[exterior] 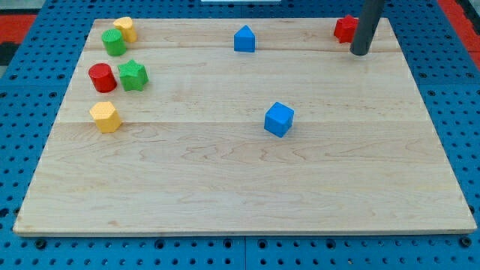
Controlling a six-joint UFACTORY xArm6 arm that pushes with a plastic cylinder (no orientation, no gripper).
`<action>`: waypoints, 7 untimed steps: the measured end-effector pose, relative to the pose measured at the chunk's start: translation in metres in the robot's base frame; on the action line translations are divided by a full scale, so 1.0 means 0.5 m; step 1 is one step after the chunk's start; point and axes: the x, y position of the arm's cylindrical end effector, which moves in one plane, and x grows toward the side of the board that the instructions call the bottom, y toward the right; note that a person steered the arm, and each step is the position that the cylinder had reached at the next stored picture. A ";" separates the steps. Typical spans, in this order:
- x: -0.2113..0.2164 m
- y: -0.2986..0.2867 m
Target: Place the arm above the green star
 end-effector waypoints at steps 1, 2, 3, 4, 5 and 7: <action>0.002 0.000; 0.022 -0.070; 0.025 -0.206; 0.025 -0.318; 0.025 -0.320; 0.023 -0.484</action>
